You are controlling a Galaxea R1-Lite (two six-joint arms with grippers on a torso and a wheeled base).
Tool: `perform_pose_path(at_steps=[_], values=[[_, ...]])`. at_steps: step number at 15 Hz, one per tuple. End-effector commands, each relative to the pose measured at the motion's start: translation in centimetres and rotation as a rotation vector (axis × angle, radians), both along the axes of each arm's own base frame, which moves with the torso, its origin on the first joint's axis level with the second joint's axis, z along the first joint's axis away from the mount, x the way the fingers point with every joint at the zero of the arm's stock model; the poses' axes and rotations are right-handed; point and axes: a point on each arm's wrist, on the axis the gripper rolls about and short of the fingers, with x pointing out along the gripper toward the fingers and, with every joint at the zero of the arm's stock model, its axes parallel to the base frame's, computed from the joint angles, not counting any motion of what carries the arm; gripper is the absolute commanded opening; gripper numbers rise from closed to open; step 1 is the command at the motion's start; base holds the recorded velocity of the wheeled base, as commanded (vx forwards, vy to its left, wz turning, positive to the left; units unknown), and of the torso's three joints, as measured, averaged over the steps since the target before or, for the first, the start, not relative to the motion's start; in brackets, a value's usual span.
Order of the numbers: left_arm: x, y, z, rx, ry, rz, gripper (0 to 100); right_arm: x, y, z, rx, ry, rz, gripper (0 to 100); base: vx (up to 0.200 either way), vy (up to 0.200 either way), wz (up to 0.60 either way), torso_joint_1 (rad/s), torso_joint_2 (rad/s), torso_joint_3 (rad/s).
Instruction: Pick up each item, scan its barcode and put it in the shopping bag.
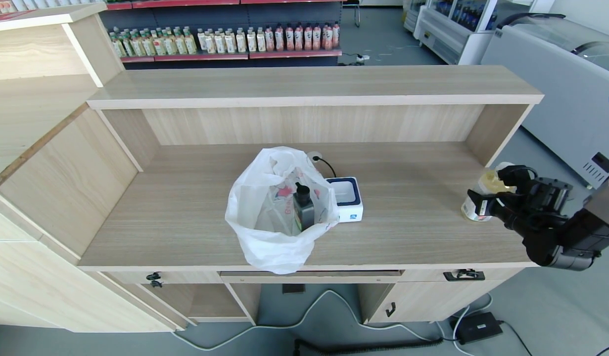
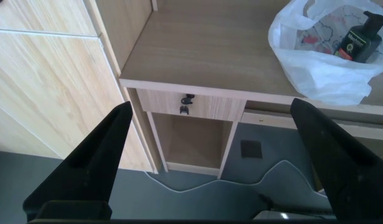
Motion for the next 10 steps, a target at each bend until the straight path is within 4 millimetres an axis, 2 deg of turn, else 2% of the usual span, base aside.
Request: perform_pose_path(at_steps=[1, 7, 8, 10], values=[[0.0, 0.0, 0.0, -0.001, -0.001, 0.0, 100, 0.6, -0.1, -0.2, -0.002, -0.009, 0.001, 0, 0.0, 0.0, 0.0, 0.0, 0.0, 0.0], [0.0, 0.0, 0.0, -0.001, -0.001, 0.0, 100, 0.8, -0.5, 0.0, -0.021, -0.023, -0.005, 0, 0.0, 0.0, 0.0, 0.0, 0.0, 0.0], [0.0, 0.0, 0.0, -0.001, -0.001, 0.0, 100, 0.6, -0.7, 0.4, -0.041, -0.031, -0.01, 0, 0.0, 0.0, 0.0, 0.0, 0.0, 0.0], [0.0, 0.0, 0.0, -0.001, -0.001, 0.0, 100, -1.3, -0.4, 3.6, -0.061, -0.077, -0.011, 0, 0.0, 0.0, 0.0, 0.0, 0.0, 0.0]])
